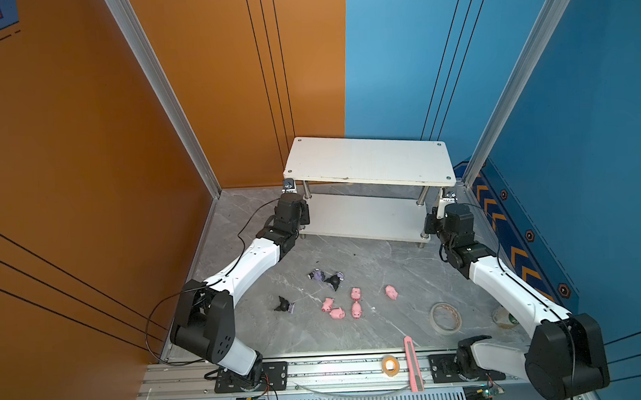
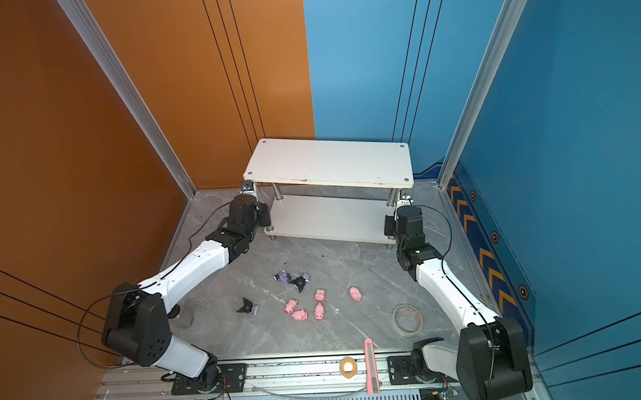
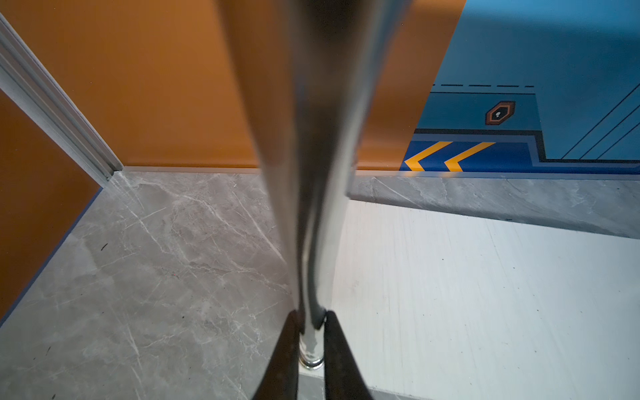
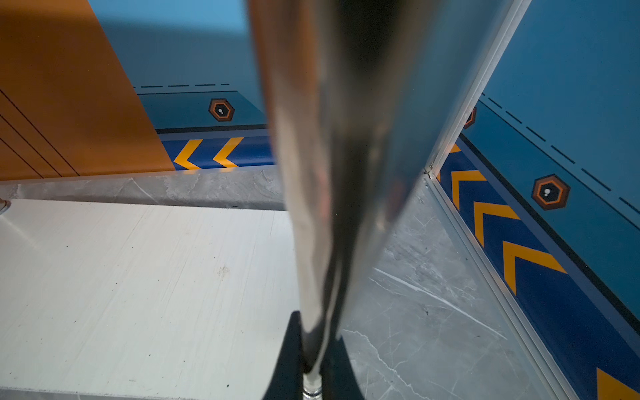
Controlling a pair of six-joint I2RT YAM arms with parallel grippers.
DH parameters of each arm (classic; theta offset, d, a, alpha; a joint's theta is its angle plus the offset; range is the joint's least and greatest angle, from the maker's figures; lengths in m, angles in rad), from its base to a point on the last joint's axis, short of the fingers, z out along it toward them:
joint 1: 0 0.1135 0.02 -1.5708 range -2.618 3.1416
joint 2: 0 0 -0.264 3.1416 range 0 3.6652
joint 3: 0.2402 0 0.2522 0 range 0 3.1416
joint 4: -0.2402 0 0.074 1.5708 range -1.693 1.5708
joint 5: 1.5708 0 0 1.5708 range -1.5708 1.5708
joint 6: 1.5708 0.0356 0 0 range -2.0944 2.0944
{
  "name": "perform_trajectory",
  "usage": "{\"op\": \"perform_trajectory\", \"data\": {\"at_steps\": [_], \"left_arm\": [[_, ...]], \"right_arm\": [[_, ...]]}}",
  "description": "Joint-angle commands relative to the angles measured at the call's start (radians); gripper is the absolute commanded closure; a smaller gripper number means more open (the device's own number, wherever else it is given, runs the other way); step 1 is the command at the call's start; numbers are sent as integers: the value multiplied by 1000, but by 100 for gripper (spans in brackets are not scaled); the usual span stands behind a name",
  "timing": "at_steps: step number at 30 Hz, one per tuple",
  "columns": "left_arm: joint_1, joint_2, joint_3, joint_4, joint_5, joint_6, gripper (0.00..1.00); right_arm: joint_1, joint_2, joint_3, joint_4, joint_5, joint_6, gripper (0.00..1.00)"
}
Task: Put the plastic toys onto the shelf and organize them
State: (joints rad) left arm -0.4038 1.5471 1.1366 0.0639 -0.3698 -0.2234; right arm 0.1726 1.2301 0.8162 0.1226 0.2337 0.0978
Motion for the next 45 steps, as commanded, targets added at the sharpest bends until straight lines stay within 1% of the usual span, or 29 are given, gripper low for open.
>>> {"op": "perform_trajectory", "data": {"at_steps": [1,3,12,14,18,19,20,21,22,23,24,26,30,31,33,35,36,37,39,40,42,44,45], "left_arm": [[5,10,32,28,47,-29,85],[8,4,28,30,46,-28,85],[16,-2,20,32,41,-40,82],[18,0,23,32,37,-39,81],[24,13,38,27,34,-40,80],[25,17,43,23,37,-43,79],[27,17,45,18,43,-48,77],[25,13,46,15,52,-51,76],[24,8,42,14,60,-56,76],[21,-4,35,15,64,-61,76],[16,-15,28,16,66,-62,75],[3,-54,1,14,56,-62,71],[-23,-162,-88,-1,19,-71,63],[-28,-198,-125,-7,9,-78,59],[-35,-268,-187,-21,-8,-94,45],[-40,-341,-240,-50,-21,-114,38],[-42,-371,-263,-64,-25,-123,37],[-45,-403,-285,-85,-27,-135,38],[-57,-457,-330,-122,-27,-153,44],[-67,-479,-351,-142,-33,-161,46],[-86,-521,-391,-179,-51,-174,48],[-100,-560,-437,-215,-70,-203,49],[-103,-578,-456,-226,-71,-217,50]], "right_arm": [[-38,28,86,43,1,33,100],[-59,68,119,17,-36,37,100],[-97,218,235,25,-109,43,100],[-97,234,254,17,-123,49,100],[-91,217,223,40,-127,65,99],[-90,205,212,40,-124,71,96],[-90,192,197,40,-120,77,86],[-90,180,185,38,-113,82,73],[-90,163,171,37,-104,88,56],[-90,146,157,32,-95,92,46],[-90,129,148,21,-86,95,41],[-91,87,134,-22,-69,107,37],[-85,-24,67,-81,-66,142,36],[-81,-62,43,-95,-65,148,36],[-65,-137,2,-129,-46,159,35],[-34,-218,-39,-173,-19,173,35],[-13,-250,-59,-191,-5,172,34],[19,-281,-75,-215,21,165,34],[99,-325,-97,-264,75,152,39],[153,-335,-108,-281,84,147,44],[257,-318,-126,-289,72,155,52],[387,-256,-139,-269,53,159,63],[439,-225,-139,-259,47,156,66]]}}
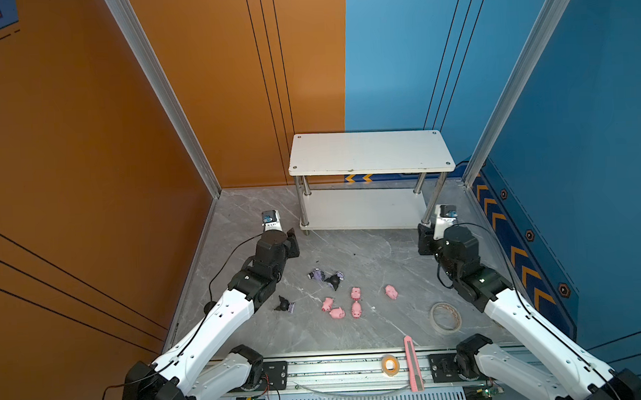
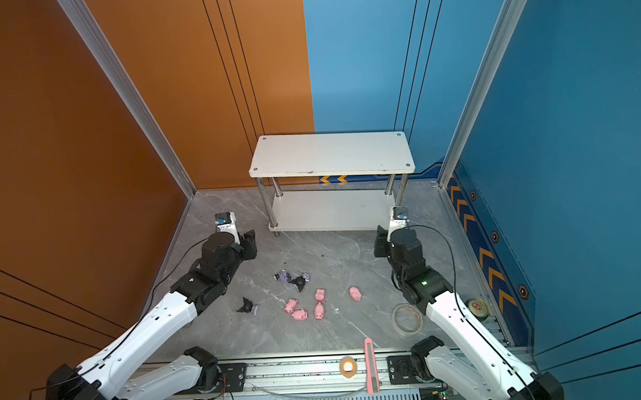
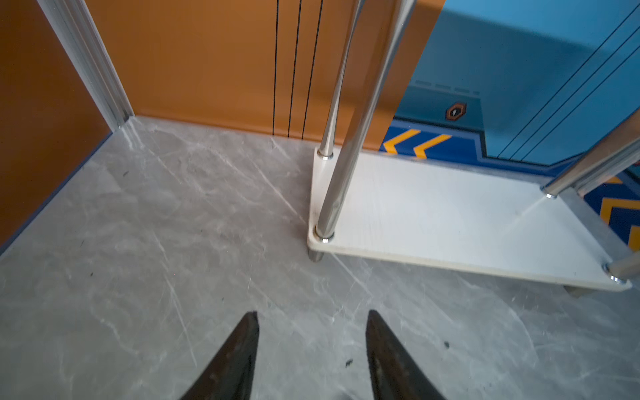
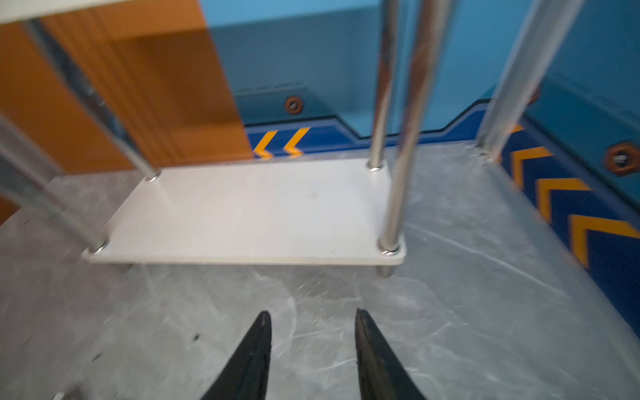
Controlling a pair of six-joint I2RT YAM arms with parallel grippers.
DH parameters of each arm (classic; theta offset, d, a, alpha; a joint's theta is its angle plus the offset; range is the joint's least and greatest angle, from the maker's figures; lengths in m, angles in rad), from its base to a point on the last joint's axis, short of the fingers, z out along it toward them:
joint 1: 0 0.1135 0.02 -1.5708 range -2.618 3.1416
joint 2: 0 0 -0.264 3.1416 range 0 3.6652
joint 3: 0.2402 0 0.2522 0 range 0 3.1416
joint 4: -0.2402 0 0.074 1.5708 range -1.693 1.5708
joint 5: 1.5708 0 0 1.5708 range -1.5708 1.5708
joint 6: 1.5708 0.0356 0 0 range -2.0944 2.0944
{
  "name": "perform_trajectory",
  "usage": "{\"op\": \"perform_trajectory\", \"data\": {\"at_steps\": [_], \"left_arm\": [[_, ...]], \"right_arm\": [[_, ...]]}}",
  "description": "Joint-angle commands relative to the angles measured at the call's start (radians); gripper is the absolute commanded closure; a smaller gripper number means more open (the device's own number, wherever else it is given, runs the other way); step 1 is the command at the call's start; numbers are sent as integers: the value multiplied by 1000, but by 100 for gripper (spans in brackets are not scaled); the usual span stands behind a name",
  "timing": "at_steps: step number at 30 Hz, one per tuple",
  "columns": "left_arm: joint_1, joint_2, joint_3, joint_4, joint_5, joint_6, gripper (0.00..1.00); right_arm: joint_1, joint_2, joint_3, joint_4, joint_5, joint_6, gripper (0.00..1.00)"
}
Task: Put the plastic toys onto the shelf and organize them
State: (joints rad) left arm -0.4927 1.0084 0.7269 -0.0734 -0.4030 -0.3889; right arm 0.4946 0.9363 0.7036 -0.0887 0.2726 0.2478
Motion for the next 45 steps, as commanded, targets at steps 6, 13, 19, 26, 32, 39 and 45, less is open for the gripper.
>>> {"op": "perform_trajectory", "data": {"at_steps": [6,13,19,26,32,39,45], "left_arm": [[-34,-153,-130,-158,-44,-107,39],[-38,-165,-136,-182,-69,-108,22],[-36,-119,-130,-154,-80,-107,19],[-32,-52,-107,-135,-68,-92,18],[-24,-13,-101,-125,-60,-85,17],[-12,30,-81,-92,-40,-80,17],[-7,52,-75,-77,-31,-81,16]], "right_arm": [[466,341,54,27,6,-76,56],[545,588,220,12,-151,-147,33],[544,733,313,12,-226,-168,31],[516,864,390,3,-297,-171,39],[472,924,406,21,-354,-143,38],[426,967,405,53,-391,-101,39],[412,939,379,52,-373,-99,35]]}}
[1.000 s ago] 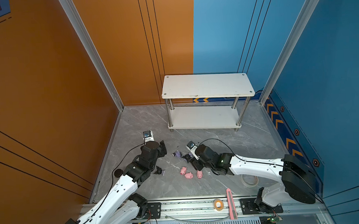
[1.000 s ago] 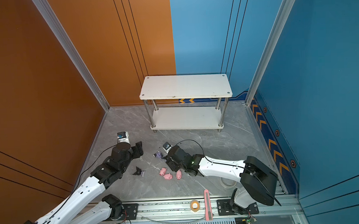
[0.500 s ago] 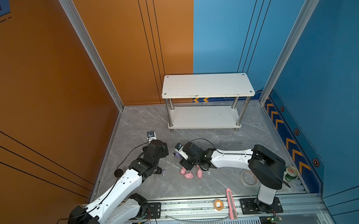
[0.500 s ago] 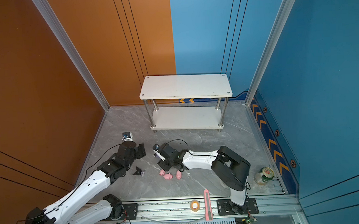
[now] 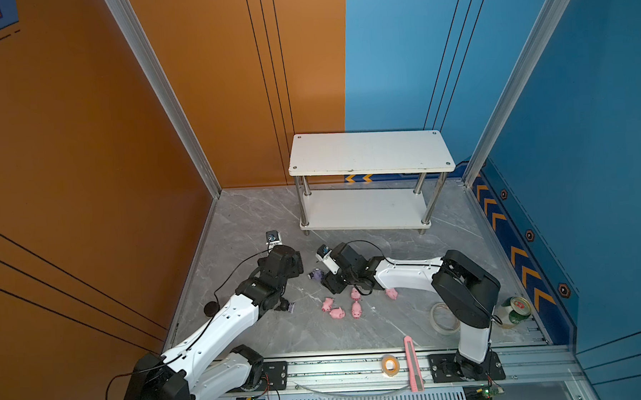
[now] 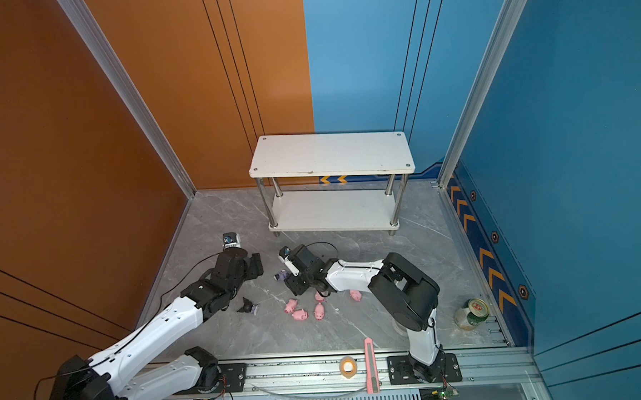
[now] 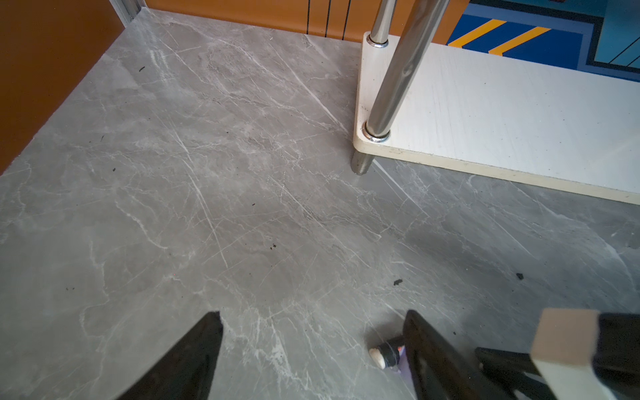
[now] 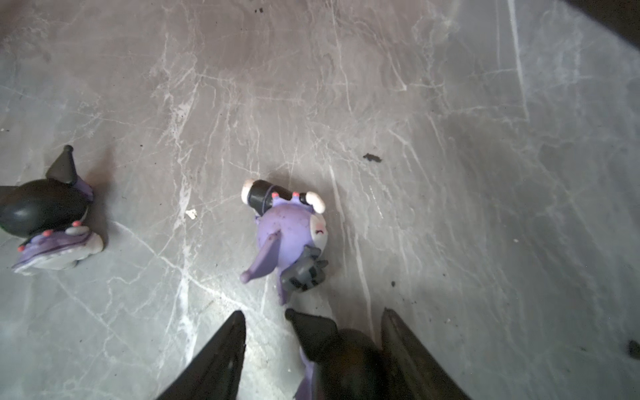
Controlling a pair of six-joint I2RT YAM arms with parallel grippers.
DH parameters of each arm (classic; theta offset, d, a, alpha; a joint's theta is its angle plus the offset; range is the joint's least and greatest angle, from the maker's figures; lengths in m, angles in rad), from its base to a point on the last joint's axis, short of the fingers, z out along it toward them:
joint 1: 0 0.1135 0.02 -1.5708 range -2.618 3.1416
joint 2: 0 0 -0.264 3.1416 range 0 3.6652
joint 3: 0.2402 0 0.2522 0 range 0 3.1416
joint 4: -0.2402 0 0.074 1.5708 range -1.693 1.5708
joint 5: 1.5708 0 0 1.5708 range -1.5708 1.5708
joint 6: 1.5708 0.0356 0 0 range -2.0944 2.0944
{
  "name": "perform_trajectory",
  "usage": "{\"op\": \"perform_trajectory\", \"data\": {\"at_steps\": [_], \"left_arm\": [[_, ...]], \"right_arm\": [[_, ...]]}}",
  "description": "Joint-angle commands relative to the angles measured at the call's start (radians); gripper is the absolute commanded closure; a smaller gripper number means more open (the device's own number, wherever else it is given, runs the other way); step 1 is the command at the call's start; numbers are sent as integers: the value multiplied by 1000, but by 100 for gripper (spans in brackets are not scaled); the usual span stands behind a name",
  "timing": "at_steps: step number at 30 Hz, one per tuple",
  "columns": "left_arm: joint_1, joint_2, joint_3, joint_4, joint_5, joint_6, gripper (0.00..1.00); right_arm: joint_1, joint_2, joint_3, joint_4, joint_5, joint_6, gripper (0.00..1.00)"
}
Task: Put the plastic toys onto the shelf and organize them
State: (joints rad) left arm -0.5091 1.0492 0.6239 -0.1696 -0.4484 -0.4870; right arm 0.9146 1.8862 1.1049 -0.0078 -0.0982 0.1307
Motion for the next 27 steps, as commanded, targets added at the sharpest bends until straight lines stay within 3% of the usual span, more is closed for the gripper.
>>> {"op": "perform_trajectory", "data": {"at_steps": [1,4,9,12,16,22,25,27], "left_arm": [[11,15,30,22,18,15,16],[11,28,34,25,27,13,16],[12,34,33,25,33,7,16],[12,32,30,25,35,7,16],[14,34,28,25,36,8,15],[15,47,32,30,43,7,15],[16,51,31,30,42,8,15],[15,52,32,31,42,7,15]], "right_arm": [[-8,-19,-28,-31,3,17,35],[0,-41,-44,-34,46,-4,35],[51,-102,-99,-6,218,-43,30],[61,-142,-134,8,244,-34,27],[49,-177,-168,15,210,2,29],[-22,-206,-199,48,38,83,36],[-62,-211,-197,60,-53,116,48],[-88,-210,-191,70,-103,141,80]]}}
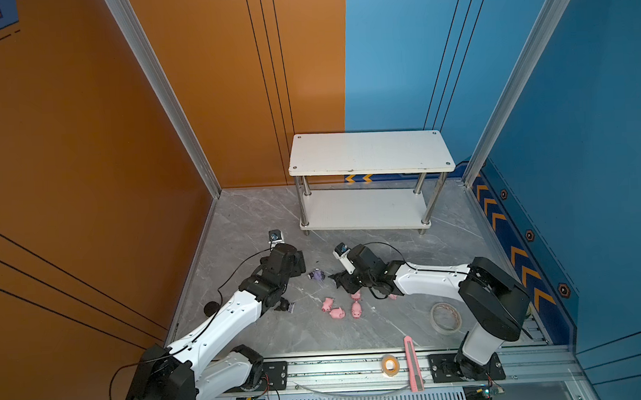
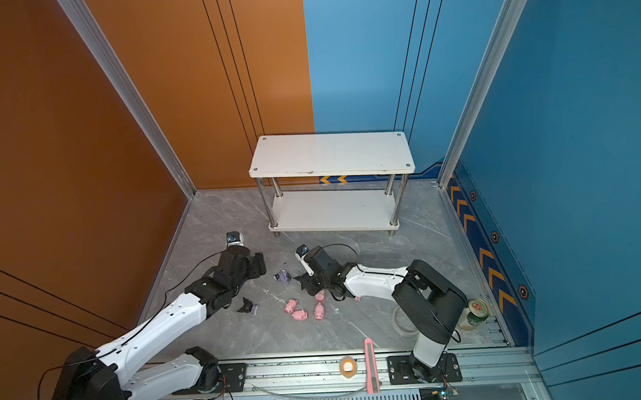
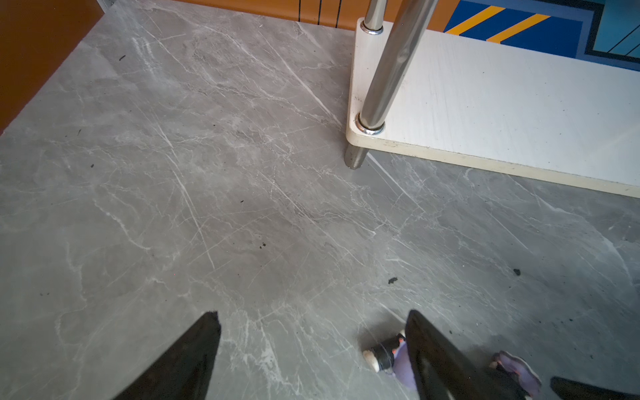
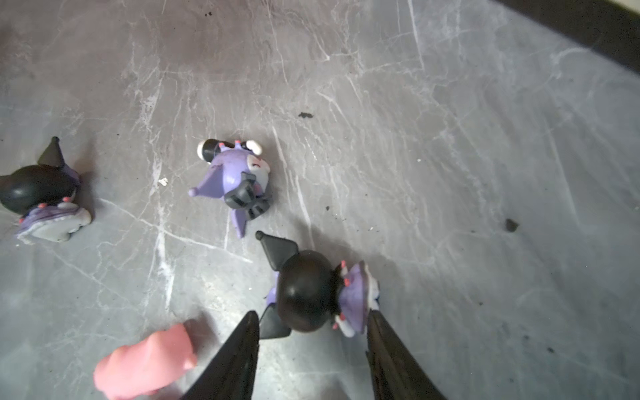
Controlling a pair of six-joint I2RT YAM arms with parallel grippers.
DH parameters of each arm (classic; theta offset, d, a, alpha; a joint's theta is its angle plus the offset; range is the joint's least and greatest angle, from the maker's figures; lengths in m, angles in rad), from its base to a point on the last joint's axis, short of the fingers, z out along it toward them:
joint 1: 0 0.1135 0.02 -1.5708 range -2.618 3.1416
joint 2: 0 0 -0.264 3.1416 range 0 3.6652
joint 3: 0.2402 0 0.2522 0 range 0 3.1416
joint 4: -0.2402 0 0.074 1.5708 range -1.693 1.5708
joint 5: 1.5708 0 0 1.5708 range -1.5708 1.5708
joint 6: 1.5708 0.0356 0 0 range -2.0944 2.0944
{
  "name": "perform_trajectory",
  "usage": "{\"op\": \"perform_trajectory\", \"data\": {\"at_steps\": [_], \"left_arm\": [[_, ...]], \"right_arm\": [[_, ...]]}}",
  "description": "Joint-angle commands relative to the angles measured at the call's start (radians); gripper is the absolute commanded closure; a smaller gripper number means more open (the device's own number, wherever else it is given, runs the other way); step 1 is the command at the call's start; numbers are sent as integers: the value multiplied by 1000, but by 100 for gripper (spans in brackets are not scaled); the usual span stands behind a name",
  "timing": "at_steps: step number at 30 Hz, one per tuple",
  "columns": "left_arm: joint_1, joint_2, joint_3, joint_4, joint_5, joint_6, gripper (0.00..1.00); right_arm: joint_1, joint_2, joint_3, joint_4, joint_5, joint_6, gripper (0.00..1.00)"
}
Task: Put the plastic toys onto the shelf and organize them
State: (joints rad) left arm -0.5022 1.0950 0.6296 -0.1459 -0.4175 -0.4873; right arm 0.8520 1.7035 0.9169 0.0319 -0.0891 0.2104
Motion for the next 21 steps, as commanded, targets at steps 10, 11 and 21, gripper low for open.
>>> {"op": "perform_trajectory", "data": {"at_steps": [10,11,21], "left_arm": [[13,8,25,8,15,4,15],[14,8,26,7,14,5,15],[15,6,26,2,11,6,15]], "right_arm": [[-57,18,50,-28,-87,91,100],[-61,22,50,-31,-80,92,100],[-83,78,53,-33,-44,101,100]]}}
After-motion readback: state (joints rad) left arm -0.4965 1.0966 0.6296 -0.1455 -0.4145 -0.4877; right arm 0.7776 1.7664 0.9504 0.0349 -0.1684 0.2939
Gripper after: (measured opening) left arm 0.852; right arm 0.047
